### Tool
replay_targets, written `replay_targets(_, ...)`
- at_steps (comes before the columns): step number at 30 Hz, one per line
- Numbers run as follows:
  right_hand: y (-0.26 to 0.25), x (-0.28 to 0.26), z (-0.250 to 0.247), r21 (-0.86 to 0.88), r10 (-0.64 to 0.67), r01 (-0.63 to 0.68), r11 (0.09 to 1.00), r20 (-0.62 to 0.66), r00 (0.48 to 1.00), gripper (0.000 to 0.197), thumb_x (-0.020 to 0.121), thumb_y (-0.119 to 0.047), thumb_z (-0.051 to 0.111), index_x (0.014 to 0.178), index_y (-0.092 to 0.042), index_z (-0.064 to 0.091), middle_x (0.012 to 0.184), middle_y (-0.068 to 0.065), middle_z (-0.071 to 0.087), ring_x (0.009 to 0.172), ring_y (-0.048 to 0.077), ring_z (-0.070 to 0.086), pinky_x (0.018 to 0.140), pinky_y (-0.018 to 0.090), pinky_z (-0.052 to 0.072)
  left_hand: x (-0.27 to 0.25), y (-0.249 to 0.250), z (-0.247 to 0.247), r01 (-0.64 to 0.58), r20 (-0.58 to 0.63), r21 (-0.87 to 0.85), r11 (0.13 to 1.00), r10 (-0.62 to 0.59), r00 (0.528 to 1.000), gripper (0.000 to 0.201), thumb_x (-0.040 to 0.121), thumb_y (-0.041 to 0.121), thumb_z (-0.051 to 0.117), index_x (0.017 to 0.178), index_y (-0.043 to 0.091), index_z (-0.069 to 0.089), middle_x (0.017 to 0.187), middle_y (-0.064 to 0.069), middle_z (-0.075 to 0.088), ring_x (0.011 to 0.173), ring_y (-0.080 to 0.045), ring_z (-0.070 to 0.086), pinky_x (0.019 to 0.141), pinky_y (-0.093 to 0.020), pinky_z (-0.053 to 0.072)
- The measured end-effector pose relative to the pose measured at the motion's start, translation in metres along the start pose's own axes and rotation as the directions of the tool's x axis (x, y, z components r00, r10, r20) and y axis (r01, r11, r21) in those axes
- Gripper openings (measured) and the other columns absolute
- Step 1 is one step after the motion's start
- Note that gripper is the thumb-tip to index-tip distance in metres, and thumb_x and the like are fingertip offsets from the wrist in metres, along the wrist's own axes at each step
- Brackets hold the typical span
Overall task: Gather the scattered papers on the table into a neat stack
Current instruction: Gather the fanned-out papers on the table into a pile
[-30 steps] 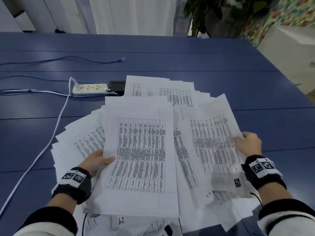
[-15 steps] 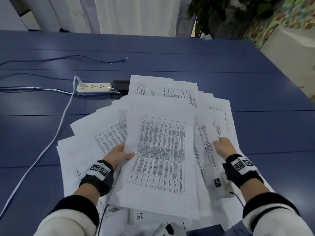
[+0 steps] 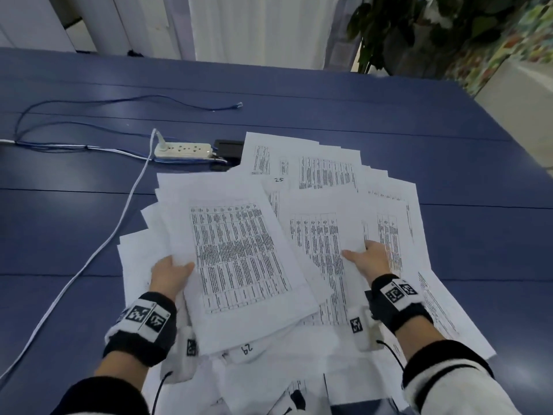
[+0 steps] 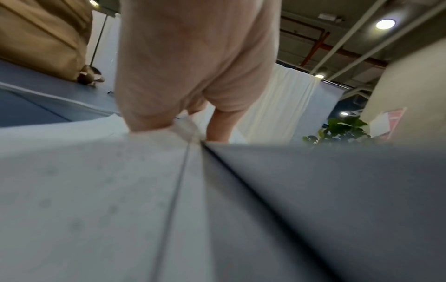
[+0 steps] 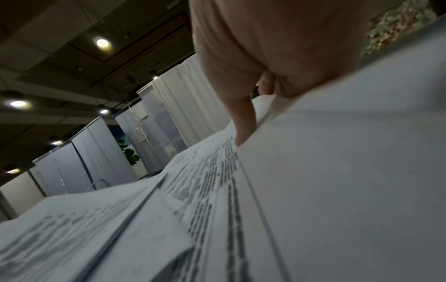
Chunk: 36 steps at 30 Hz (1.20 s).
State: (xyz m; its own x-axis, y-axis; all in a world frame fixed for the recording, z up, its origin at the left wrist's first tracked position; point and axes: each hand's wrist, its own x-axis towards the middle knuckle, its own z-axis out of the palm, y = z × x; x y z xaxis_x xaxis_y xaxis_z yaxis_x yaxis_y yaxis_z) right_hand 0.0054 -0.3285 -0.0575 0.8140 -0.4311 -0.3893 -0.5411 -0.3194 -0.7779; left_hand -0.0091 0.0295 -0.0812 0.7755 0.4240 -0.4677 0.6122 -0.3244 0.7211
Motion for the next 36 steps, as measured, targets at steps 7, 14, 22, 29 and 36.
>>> replay_targets(7,-0.006,-0.006,0.021,-0.064,-0.036,0.043,0.997,0.104,0.994,0.034,0.086,-0.005,0.06,0.12,0.0,0.056,0.12,0.015,0.063,0.109,0.029,0.06,0.094,0.034,0.046,-0.004,0.007,0.018,0.009,0.027,0.019,1.0,-0.01,1.0,0.044,0.091,0.014,0.054,0.129,-0.007,0.047,0.134,-0.022,0.045,0.123,-0.036,0.046,0.101,-0.033,0.038)
replay_targets(14,-0.002,-0.002,0.001,-0.044,-0.029,0.034,0.998,0.093,0.995,0.029,0.088,-0.001,0.057,0.116,0.003,0.059,0.116,0.018,0.063,0.099,0.028,0.061,0.081,0.03,0.046,-0.01,0.01,0.017,-0.014,0.117,-0.11,0.994,0.027,0.993,0.056,0.094,0.02,0.052,0.141,-0.002,0.032,0.146,-0.016,0.039,0.133,-0.031,0.039,0.11,-0.041,0.032)
replay_targets(22,-0.005,0.002,0.014,-0.006,0.058,-0.058,0.998,0.132,0.989,0.045,0.096,-0.021,0.047,0.133,0.004,0.045,0.134,0.018,0.052,0.121,0.031,0.051,0.104,0.043,0.041,0.027,-0.032,0.034,-0.026,0.43,-0.107,0.994,0.069,0.9,0.104,0.057,0.068,0.068,0.137,0.008,0.041,0.14,-0.012,0.048,0.125,-0.026,0.049,0.107,-0.051,0.037)
replay_targets(29,-0.005,-0.001,0.029,0.007,0.056,-0.059,0.998,0.214,0.975,0.027,0.097,-0.018,0.046,0.113,0.001,0.057,0.119,0.009,0.059,0.102,0.025,0.057,0.099,0.038,0.043,-0.023,0.019,0.039,-0.129,0.429,-0.051,0.99,0.138,0.893,0.045,0.094,0.023,0.05,0.134,0.002,0.044,0.142,-0.009,0.04,0.129,-0.025,0.042,0.11,-0.044,0.034)
replay_targets(36,0.0,-0.002,0.027,-0.011,-0.048,0.05,0.999,0.157,0.986,0.018,0.088,-0.005,0.058,0.102,0.004,0.065,0.09,0.01,0.065,0.077,0.021,0.06,0.061,0.023,0.045,-0.004,0.022,0.016,-0.16,0.108,0.202,0.966,0.14,0.984,0.057,0.093,0.03,0.052,0.142,0.005,0.036,0.154,-0.014,0.007,0.141,-0.034,0.014,0.116,-0.041,0.017)
